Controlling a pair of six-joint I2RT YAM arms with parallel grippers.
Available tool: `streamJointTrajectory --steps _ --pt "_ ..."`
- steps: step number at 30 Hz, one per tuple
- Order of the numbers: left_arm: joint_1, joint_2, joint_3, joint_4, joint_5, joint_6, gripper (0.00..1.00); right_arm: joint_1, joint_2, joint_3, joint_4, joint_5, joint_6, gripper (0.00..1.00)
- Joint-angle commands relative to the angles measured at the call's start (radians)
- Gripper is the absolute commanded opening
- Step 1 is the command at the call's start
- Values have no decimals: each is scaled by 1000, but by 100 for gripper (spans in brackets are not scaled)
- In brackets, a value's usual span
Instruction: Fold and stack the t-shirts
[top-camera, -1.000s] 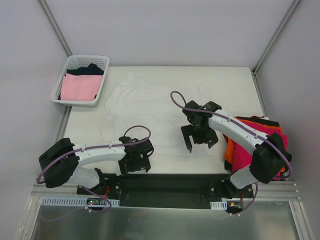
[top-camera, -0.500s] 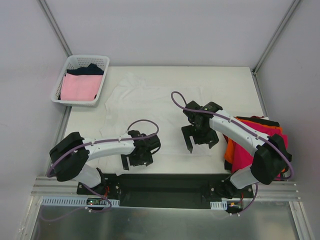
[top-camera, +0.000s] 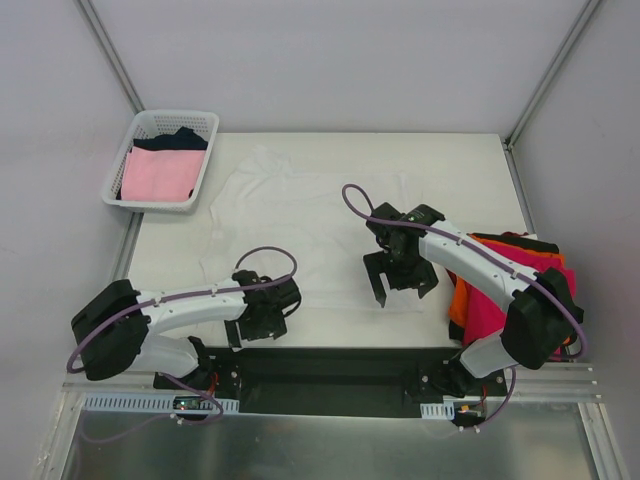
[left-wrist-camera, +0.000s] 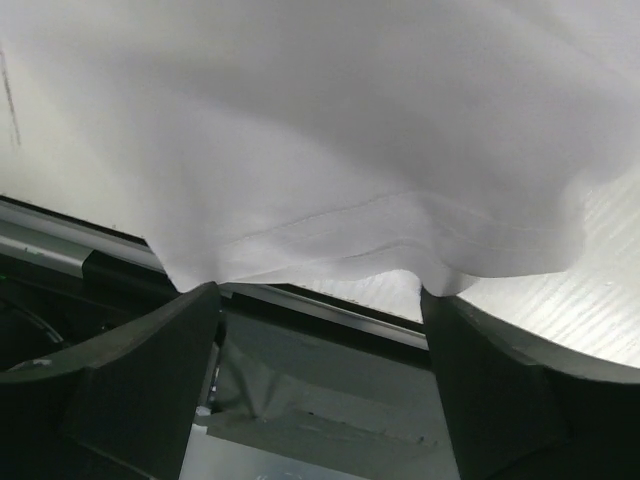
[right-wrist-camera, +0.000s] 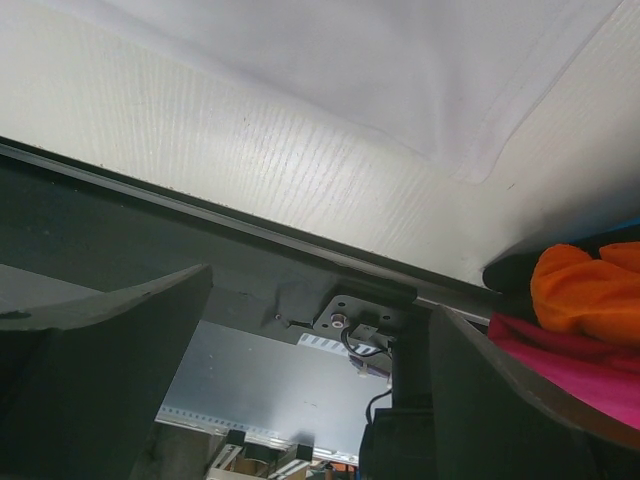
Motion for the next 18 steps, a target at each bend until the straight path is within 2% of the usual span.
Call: streamJointTrajectory --steps 1,3,4,5,7,12,18 --pt "8 -57 -53 -23 11 -30 58 3 -24 11 -9 -5 -14 96" --pt "8 -48 -64 -17 14 -31 49 2 -24 12 -11 -6 -14 96" --pt "10 -40 -64 -14 16 -30 41 3 -22 14 -11 -8 -14 96" --pt "10 -30 -60 -8 16 -21 40 2 -19 15 -11 -9 -14 96" --pt "10 9 -43 6 19 -7 39 2 -19 17 -12 -12 -14 96" --pt "10 102 6 38 17 21 46 2 -27 14 -17 -9 -11 96" --pt "24 124 66 37 -45 29 51 2 -48 -9 -20 2 -9 96"
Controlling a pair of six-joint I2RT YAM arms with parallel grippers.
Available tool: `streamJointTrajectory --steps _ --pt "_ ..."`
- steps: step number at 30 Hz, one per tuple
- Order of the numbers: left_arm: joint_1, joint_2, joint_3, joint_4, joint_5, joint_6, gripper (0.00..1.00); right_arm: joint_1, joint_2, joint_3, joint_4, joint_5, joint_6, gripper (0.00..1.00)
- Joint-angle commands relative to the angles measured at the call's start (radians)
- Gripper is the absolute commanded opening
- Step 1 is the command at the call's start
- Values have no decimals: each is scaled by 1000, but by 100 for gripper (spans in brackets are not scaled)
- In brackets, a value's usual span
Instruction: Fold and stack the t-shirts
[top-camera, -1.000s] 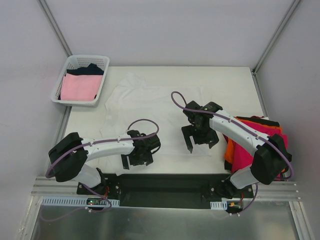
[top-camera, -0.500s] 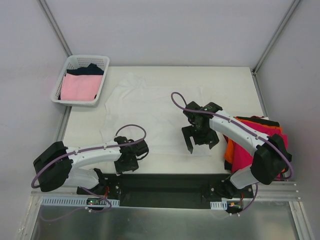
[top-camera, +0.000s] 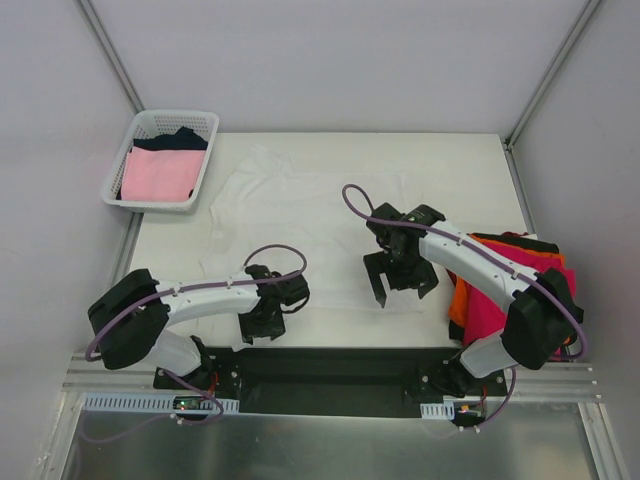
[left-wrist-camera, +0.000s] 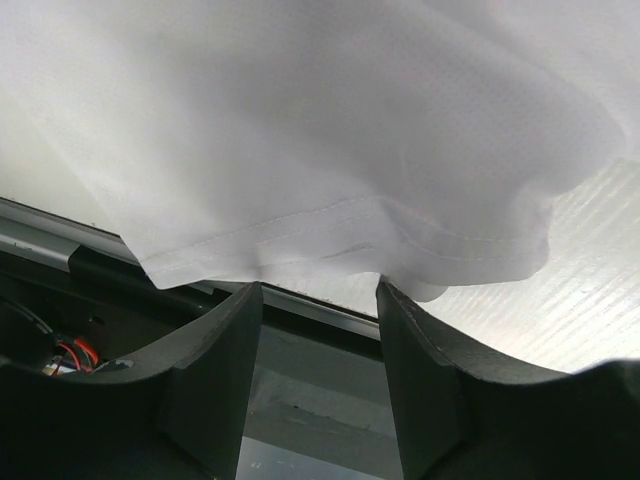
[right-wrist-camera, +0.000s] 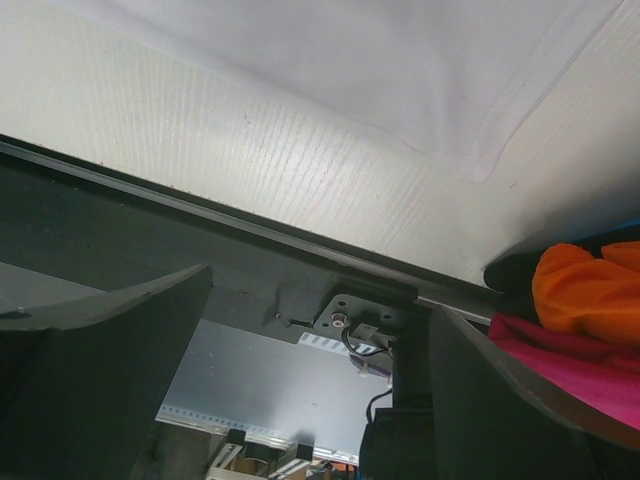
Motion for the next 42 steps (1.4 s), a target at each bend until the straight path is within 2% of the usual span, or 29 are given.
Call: streamJointTrajectory --steps 1,7,15,16,21,28,32,42 --pt "24 33 33 34 -77 18 51 2 -47 -11 -20 4 -7 96" --pt "44 66 90 48 -111 118 53 3 -54 -14 -24 12 -12 96" --pt "85 30 27 63 -99 157 50 2 -58 -18 -26 17 -12 96" --pt "88 20 7 65 -93 152 48 3 -59 -22 -26 17 -12 96" --pt "101 -43 -51 65 -77 124 17 3 -58 -23 -20 10 -6 96" --pt "102 -75 -91 63 -63 101 0 3 -56 -18 -21 6 -3 96" --pt "102 -102 -70 56 -62 112 0 2 -61 -25 -20 7 0 96" --pt "124 -153 191 -111 -122 144 0 2 -56 -41 -14 45 12 96"
